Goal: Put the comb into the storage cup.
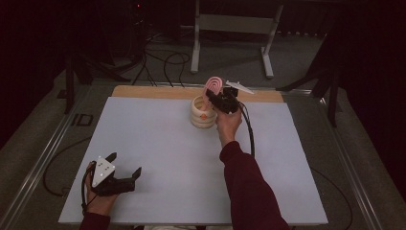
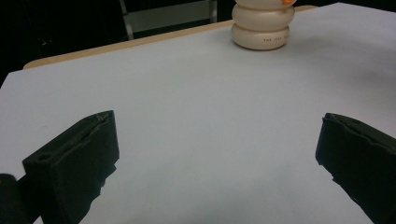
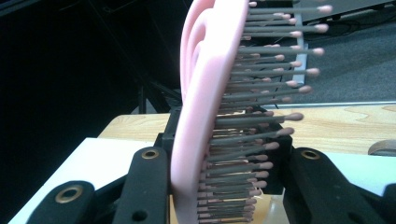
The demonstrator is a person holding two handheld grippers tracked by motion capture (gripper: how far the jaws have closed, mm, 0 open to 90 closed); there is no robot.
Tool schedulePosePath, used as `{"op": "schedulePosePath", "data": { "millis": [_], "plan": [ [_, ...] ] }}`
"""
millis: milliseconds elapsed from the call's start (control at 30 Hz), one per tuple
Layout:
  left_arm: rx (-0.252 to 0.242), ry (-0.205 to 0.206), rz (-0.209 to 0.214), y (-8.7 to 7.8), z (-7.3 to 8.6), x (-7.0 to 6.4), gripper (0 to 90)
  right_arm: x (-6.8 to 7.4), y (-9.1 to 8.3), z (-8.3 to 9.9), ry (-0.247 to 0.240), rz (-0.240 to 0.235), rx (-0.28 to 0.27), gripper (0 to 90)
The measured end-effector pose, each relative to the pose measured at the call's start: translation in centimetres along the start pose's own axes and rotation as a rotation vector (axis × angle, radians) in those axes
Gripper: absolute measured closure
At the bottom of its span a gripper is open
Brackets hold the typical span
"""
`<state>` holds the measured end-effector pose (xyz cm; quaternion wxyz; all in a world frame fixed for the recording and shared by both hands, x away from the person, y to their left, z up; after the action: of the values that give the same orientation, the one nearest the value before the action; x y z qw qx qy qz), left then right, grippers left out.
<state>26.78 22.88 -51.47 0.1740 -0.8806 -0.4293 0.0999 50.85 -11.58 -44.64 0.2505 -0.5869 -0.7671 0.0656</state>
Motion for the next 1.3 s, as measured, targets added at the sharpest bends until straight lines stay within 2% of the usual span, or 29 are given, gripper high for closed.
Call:
{"op": "schedulePosePath", "data": {
  "millis": [200, 533, 1300],
  "plan": [
    [0.0, 0.0, 0.0, 0.0, 0.0, 0.0, 0.1, -0.6, 0.1, -0.1, 0.024, -0.006, 0.007, 63.2],
    [0.0, 0.0, 0.0, 0.0, 0.0, 0.0, 0.1, -0.8, 0.1, -0.1, 0.033, -0.002, 0.01, 62.9],
    [0.003, 0.003, 0.0, 0.0, 0.0, -0.1, 0.1, -2.0, -0.4, -0.1, 0.024, 0.017, 0.009, 58.8]
  ]
}}
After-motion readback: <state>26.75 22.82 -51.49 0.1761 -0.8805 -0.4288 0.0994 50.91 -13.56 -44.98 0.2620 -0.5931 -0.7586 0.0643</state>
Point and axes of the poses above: each handheld gripper's, and its own axes: y roughly forward along the jaws, z roughly out of its underside, x roughly to its left, the point moved 3 cm from there along y, roughly forward along the jaws, and after that the axes turned 11 degrees about z, right-handed, at the moved point
